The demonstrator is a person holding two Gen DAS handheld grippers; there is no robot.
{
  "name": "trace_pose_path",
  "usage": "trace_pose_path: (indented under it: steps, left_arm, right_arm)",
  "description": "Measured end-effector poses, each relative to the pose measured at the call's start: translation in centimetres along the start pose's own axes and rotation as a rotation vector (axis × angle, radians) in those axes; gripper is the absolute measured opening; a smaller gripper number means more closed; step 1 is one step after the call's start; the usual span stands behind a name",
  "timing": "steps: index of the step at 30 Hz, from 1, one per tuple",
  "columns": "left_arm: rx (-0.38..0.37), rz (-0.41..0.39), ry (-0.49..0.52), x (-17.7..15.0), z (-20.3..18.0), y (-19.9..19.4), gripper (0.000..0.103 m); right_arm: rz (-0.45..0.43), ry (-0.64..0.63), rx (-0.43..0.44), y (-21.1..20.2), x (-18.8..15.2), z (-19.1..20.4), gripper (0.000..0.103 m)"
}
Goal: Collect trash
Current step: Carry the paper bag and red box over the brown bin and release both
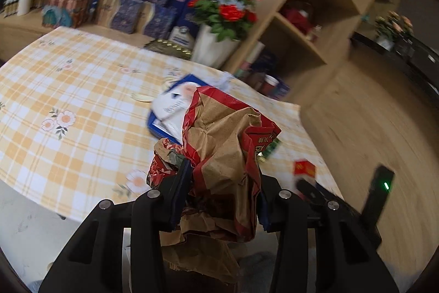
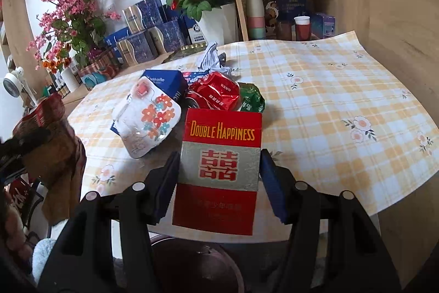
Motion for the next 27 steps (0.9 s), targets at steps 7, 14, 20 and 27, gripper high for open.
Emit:
trace_pose_path:
  steps: [7,14,20,27]
  left_arm:
    - [-0.071,0.073,0.079,-3.3,-3.3,-0.9,0.041]
    - [-0.084,0.128,0.152,-6.8,-5.8,-0.9,0.041]
    - [-0.069,0.196,0.241,-10.4,-7.5,-0.1,0.042]
    - [-0.034,0.282,0.337,-15.1,-8.3,1.5,0.042]
  right_arm:
    - [-0.026,-0.018,0.009,-3.8,-0.4,-0.2,0.059]
    - [-0.049,0.001,-0.006,-7.0,-1.1,-1.3,0.059]
    - [-0.061,0.005,-0.011,-9.0,-2.2,-2.0,0.059]
    - [-0.038,0.023,-0.022,-9.4,-3.7,-3.0,0.059]
Point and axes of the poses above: each gripper's, at about its wrist camera, not at the fingertips, and y roughly the way its jaws point, z to its left, x to its top, the point moved 3 cm from there along y, roughly the way its jaws point, and after that the axes turned 7 degrees about y, right-handed, at the moved point
